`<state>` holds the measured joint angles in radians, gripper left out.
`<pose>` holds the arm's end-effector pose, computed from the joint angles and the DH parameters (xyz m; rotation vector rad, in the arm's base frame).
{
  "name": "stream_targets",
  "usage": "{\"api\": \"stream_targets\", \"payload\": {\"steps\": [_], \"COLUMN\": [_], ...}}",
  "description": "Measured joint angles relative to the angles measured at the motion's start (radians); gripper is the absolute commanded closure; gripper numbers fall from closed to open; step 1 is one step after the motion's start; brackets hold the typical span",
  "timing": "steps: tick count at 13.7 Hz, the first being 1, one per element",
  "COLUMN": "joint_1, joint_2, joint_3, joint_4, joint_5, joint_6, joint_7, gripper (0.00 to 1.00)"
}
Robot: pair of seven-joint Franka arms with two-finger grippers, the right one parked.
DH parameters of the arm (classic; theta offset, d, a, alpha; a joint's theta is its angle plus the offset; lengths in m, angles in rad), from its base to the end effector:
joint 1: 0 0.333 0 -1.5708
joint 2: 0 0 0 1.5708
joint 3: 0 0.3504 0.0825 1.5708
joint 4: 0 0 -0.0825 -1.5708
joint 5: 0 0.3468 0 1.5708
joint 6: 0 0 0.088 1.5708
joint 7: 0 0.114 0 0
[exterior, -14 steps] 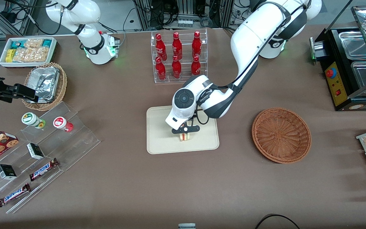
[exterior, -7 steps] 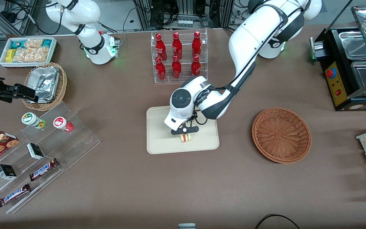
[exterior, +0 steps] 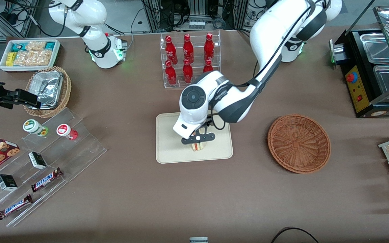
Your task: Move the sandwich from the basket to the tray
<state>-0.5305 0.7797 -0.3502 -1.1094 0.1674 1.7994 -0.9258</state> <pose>0.5424 -0.4990 0.3913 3.1209 0.1432 -0.1503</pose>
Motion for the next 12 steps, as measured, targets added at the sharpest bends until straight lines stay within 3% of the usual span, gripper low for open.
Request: {"api": "stream_targets", "payload": {"steps": [5,12], "joint_1": [0.126,0.33], "joint_2": [-0.088,-0.232], "joint_3": [0.011,0.008], "joint_4": [-0.001,-0.155], "joint_5": [0.001,-0.035], "joint_6": [-0.155,-0.167], "joint_7": [0.152,0.319], "gripper": [0.0,0.0]}}
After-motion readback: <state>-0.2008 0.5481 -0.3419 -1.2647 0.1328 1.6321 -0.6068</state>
